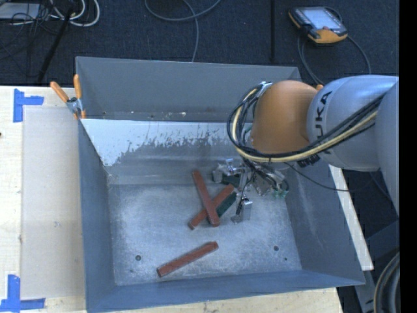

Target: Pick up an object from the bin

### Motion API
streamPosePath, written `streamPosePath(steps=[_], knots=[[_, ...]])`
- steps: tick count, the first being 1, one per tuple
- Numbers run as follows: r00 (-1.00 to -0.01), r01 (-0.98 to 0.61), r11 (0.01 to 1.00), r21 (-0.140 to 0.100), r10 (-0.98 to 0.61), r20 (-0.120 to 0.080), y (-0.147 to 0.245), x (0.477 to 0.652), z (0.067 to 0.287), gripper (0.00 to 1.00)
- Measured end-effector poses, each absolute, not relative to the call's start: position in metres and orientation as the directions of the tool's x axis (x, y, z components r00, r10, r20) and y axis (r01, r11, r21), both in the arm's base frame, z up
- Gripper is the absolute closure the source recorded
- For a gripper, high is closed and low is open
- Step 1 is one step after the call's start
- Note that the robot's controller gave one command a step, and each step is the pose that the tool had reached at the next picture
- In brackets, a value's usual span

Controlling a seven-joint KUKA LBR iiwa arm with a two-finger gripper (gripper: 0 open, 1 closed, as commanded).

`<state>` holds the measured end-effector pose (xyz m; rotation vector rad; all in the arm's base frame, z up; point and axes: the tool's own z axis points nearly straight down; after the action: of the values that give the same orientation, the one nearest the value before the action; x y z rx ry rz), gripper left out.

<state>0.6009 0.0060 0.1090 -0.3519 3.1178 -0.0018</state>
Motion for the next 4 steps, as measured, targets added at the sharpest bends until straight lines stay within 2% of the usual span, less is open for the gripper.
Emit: streamPosePath(steps=[1, 2, 3, 4], knots=[[-0.966, -0.259, 0.966, 0.000, -0.259, 0.001, 0.005, 0.602, 0.069, 1.00], [-0.966, -0.260, 0.966, 0.000, -0.260, 0.001, 0.006, 0.602, 0.070, 1.00], [-0.976, -0.216, 0.976, 0.002, -0.216, 0.006, 0.002, 0.601, 0.122, 1.00], [-0.982, -0.188, 0.982, -0.002, -0.188, -0.012, -0.002, 0.608, 0.177, 1.00]])
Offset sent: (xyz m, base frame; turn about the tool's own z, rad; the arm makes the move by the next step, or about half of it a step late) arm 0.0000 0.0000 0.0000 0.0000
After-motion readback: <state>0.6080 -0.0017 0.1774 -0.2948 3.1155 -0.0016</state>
